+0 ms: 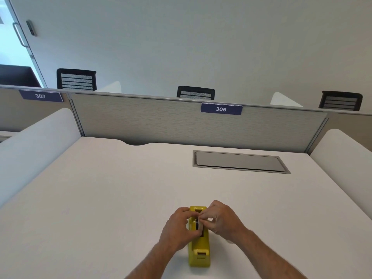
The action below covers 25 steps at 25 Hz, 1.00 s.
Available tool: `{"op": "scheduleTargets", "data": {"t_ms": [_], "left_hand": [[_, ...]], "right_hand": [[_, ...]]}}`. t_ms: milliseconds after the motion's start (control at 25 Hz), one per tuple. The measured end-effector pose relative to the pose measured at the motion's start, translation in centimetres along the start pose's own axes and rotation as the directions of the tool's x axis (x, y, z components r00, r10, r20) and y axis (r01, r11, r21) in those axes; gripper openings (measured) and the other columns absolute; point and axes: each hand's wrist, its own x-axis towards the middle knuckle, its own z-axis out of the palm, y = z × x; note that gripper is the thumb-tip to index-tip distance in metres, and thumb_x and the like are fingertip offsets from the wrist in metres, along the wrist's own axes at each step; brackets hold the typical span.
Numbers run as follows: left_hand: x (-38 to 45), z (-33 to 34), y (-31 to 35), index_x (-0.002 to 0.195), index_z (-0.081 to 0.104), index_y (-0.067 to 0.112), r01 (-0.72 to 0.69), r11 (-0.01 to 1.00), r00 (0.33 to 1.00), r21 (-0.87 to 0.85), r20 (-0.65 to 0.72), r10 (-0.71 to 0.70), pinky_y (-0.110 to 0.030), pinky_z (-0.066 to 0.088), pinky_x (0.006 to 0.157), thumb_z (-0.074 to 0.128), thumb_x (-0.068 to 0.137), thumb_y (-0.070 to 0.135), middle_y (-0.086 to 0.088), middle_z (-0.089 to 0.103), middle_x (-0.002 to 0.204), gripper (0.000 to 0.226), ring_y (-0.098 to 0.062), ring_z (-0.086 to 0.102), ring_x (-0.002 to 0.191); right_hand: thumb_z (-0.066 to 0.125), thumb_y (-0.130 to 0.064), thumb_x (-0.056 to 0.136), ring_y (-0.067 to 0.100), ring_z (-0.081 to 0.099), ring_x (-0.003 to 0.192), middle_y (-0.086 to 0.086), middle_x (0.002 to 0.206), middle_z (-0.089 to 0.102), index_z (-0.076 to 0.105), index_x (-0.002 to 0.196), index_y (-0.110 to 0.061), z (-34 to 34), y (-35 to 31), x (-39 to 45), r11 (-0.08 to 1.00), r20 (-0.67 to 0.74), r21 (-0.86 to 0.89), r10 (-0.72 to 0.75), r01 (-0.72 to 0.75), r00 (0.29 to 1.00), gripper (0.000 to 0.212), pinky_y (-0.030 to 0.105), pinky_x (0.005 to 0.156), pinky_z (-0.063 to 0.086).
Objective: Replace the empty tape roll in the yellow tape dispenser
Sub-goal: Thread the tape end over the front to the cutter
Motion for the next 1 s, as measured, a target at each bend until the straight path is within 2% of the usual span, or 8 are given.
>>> {"op": "scheduleTargets", "data": {"t_ms": [120, 280, 680, 1000], "left_hand": [[0.09, -0.09, -0.02, 0.123, 0.060, 0.042, 0.006, 1.000, 1.000, -0.002, 0.011, -0.006, -0.029, 0.055, 0.092, 0.080, 0.070, 0.050, 0.013, 0.047, 0.139, 0.057, -0.010, 0.057, 0.109], [0.12, -0.13, -0.04, 0.125, 0.060, 0.042, 0.006, 1.000, 1.000, 0.004, 0.015, -0.006, -0.032, 0.055, 0.093, 0.080, 0.070, 0.051, 0.013, 0.047, 0.139, 0.059, -0.010, 0.057, 0.109], [0.13, 0.01, -0.31, 0.122, 0.061, 0.041, -0.005, 1.000, 1.000, -0.008, 0.007, 0.005, -0.026, 0.056, 0.088, 0.080, 0.071, 0.050, 0.013, 0.048, 0.137, 0.055, -0.009, 0.059, 0.105], [0.24, 0.14, -0.36, 0.121, 0.060, 0.042, 0.014, 1.000, 1.000, -0.012, 0.011, -0.014, -0.026, 0.056, 0.088, 0.082, 0.069, 0.049, 0.013, 0.048, 0.137, 0.057, -0.009, 0.059, 0.106]], "right_hand": [[0.067, -0.039, 0.083, 0.007, 0.052, 0.086, -0.021, 0.095, 0.074, 0.077, 0.097, -0.032, 0.13, 0.08, -0.27, 0.998, 0.020, -0.039, -0.056, 0.057, 0.998, 0.019, 0.027, 0.062, 0.055], [0.064, -0.036, 0.085, 0.007, 0.047, 0.076, -0.018, 0.083, 0.071, 0.074, 0.085, -0.029, 0.37, 0.10, -0.31, 0.993, 0.027, -0.062, -0.104, 0.105, 0.994, 0.013, 0.035, 0.061, 0.053], [0.062, -0.041, 0.088, 0.011, 0.055, 0.080, -0.020, 0.098, 0.075, 0.078, 0.098, -0.030, 0.20, 0.41, -0.40, 0.996, 0.008, -0.010, -0.088, 0.088, 0.996, 0.022, 0.033, 0.064, 0.053], [0.069, -0.032, 0.087, 0.007, 0.051, 0.081, -0.021, 0.095, 0.076, 0.078, 0.099, -0.032, 0.21, 0.43, 0.07, 0.999, -0.001, -0.014, -0.047, 0.047, 0.999, 0.014, 0.029, 0.061, 0.052]]}}
